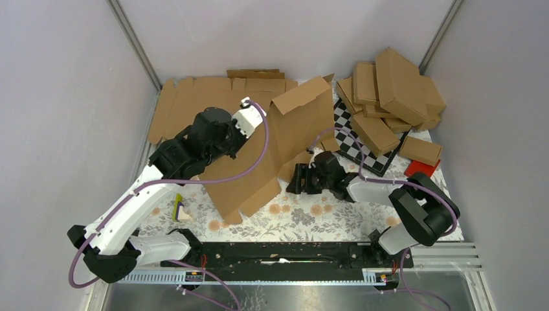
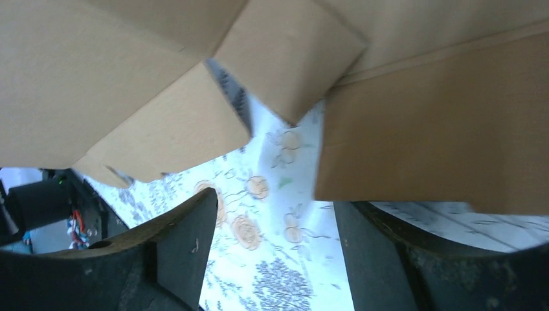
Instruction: Fold the paper box
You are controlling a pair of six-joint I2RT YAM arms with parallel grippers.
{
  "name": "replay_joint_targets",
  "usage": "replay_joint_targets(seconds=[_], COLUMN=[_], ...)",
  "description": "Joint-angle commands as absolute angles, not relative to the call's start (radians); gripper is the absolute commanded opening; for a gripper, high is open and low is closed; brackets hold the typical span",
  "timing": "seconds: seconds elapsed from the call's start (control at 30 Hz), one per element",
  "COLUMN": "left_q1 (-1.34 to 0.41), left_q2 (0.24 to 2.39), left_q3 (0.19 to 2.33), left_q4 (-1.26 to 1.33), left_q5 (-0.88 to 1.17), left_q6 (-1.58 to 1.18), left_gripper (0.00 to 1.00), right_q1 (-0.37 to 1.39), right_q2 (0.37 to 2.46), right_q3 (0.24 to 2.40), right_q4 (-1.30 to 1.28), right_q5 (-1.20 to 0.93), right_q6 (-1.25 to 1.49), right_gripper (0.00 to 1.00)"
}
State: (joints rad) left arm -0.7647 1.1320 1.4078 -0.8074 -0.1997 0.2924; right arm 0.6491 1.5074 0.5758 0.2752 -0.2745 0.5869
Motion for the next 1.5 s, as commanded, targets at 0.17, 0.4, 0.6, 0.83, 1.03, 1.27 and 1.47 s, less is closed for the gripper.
replay_joint_targets(seconds=[0.17,0.4,0.6,0.83,1.03,1.27,1.47], left_q1=[-0.761,-0.758,-0.757,-0.757,-0.753,-0.750,-0.748], left_q2=[1.125,1.101,1.094,1.075,1.084,1.083,1.089], left_q3=[1.397,1.378,1.374,1.367,1.371,1.390,1.392], left_q4=[-0.698,-0.682,-0.672,-0.672,-0.673,-0.689,-0.690], left_q5=[-0.316,-0.309,-0.278,-0.288,-0.313,-0.325,-0.337], left_q6=[0.252,0.259,0.260,0.276,0.299,0.299,0.301], left_gripper=[0.00,0.00,0.00,0.00,0.00,0.00,0.00], right_q1=[0.800,0.800,0.801,0.802,0.861,0.913,0.914], right_q2=[1.540,1.430,1.410,1.610,1.996,2.060,1.931], right_q3=[0.523,0.553,0.548,0.391,0.576,0.720,0.579], right_q4=[0.393,0.297,0.486,1.254,1.447,1.229,1.289], right_q5=[-0.250,-0.106,0.133,-0.014,-0.221,-0.074,0.094], right_q6=[0.673,0.601,0.470,0.275,0.185,0.204,0.142], right_gripper=[0.73,0.81,1.00,1.00,1.00,1.00,1.00])
